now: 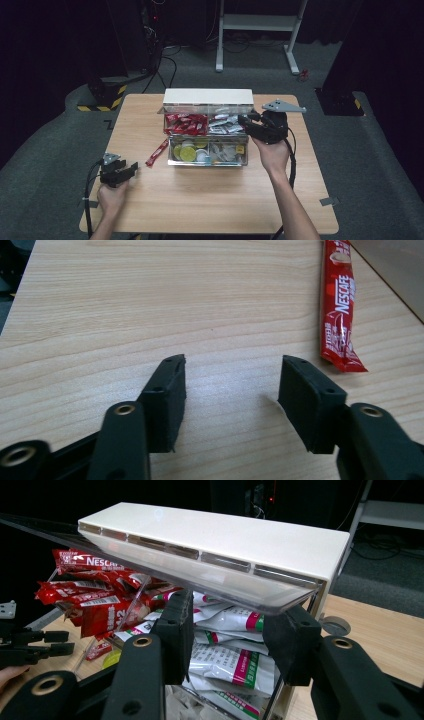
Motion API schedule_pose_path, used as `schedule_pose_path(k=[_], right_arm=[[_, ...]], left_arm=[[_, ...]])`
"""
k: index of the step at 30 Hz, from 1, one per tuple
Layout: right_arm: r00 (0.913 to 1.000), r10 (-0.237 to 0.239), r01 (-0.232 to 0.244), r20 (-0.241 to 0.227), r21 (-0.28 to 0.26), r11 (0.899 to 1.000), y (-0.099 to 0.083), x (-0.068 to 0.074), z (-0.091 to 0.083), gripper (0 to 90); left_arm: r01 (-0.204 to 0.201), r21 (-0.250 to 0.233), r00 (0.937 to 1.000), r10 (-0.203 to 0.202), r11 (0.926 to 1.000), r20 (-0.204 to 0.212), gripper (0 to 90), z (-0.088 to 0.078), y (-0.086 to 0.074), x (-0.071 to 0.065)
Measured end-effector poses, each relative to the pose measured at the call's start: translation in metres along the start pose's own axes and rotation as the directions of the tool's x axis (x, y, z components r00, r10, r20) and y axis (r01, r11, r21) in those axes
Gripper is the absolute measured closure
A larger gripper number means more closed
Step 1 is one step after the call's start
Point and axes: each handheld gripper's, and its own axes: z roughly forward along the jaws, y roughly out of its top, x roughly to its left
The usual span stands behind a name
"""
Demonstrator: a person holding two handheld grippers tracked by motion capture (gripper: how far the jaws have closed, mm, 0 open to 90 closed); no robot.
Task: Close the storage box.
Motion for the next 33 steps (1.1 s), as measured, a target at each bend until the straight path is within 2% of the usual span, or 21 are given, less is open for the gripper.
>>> schedule_pose_path(k=[3,5,13,21,28,33], right_arm=[[1.0,-0.008,0.008,0.001,0.006,1.0,-0.002,0.0,-0.003,55.2],[1.0,-0.008,0.008,0.002,0.011,1.0,-0.005,-0.001,-0.006,54.9],[0.9999,-0.016,0.016,0.004,0.021,1.0,-0.011,-0.002,-0.017,53.5],[0.9982,-0.056,0.055,0.019,0.045,0.997,-0.017,0.001,-0.024,52.6],[0.9989,-0.046,0.045,0.011,0.053,0.998,-0.026,-0.003,-0.029,52.0],[0.9998,-0.018,0.018,-0.003,0.042,0.999,-0.034,-0.009,-0.032,51.4]], left_arm=[[-0.042,0.011,0.999,0.043,0.999,-0.015,39.7,0.001,0.0,-0.004],[-0.057,0.018,0.9981,0.057,0.9982,-0.023,38.2,0.001,0.001,-0.006],[-0.056,0.019,0.9981,0.057,0.9982,-0.023,37.1,0.002,0.001,-0.007],[-0.058,0.02,0.9981,0.058,0.9981,-0.022,35.7,0.002,0.001,-0.007],[-0.06,0.02,0.9979,0.061,0.998,-0.022,35.2,0.002,0.001,-0.007],[-0.059,0.019,0.998,0.059,0.9981,-0.023,35.2,0.003,0.001,-0.007]])
